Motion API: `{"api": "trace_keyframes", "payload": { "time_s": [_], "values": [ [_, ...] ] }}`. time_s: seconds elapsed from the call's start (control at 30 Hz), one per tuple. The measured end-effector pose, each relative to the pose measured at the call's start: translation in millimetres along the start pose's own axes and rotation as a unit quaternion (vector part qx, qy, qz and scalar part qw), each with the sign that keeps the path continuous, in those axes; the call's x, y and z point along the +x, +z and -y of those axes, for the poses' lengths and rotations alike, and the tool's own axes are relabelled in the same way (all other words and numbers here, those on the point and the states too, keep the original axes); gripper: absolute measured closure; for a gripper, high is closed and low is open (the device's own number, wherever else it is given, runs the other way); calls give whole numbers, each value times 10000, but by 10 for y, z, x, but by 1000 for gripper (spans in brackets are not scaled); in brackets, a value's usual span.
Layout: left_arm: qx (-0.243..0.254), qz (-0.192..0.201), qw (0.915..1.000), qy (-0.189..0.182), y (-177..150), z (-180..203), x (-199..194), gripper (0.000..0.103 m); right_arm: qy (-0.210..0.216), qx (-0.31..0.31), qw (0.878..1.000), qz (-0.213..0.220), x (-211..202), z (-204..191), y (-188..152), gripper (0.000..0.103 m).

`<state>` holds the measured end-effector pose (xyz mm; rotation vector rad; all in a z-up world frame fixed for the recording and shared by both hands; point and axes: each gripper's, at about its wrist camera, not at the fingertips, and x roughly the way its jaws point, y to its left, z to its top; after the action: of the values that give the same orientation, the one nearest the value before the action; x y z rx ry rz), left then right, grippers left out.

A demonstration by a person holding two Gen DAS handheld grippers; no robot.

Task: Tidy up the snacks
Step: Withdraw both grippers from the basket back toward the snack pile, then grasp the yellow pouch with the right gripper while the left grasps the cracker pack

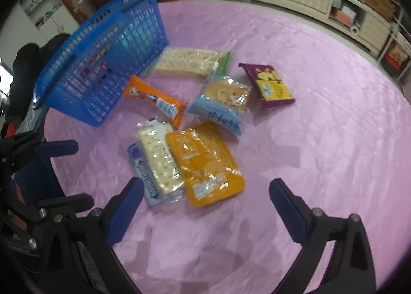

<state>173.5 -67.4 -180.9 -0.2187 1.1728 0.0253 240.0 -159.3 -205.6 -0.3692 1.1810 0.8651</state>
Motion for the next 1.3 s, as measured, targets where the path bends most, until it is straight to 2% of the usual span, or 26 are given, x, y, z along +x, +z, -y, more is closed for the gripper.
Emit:
{"api": "trace_keyframes", "payload": {
  "time_s": [0.2,0.27,0.33,0.43,0.57,0.6,0.67,0.83,0.9,0.93,0.97,1.03,1.07,1.1,1.3],
  "values": [
    [-140,-112,9998,22,47,-23,154,31,-83,-247,9992,-298,301,62,64,4],
    [-113,-138,9998,89,47,-25,189,31,-257,-268,9992,-177,334,105,75,4],
    [-69,-127,9996,223,52,-23,215,31,-131,-229,9995,-190,375,156,86,4],
    [-22,-122,9997,201,51,-19,229,31,140,-172,9995,-204,421,226,105,7],
    [-70,-152,9997,160,40,-46,266,31,174,-469,9983,-291,422,183,126,14],
    [-75,-158,9997,168,35,-50,275,31,185,-510,9981,-307,418,181,129,22],
    [-97,-165,9997,147,11,-61,281,31,-161,-821,9957,-389,448,115,162,33],
    [-107,-185,9997,139,-7,-77,301,31,-483,-1450,9867,-559,491,-51,109,37],
    [-98,-198,9997,122,-38,-77,293,31,-472,-1424,9871,-558,486,-78,84,42],
    [-95,-200,9997,118,-49,-79,288,31,-454,-1427,9875,-493,464,-96,67,50],
    [-94,-198,9997,120,-59,-78,288,31,-485,-1388,9879,-486,449,-105,57,65],
    [-113,-188,9997,119,-78,-75,272,31,-490,-1256,9896,-509,441,-82,52,74],
    [-129,-189,9997,114,-87,-74,266,31,-506,-1223,9898,-531,435,-78,50,92],
    [-143,-183,9997,107,-102,-77,250,31,-471,-1180,9904,-551,432,-66,54,97],
    [-175,-131,9997,55,-136,-81,140,31,-330,-934,9944,-359,293,22,-128,99]
  ]
}}
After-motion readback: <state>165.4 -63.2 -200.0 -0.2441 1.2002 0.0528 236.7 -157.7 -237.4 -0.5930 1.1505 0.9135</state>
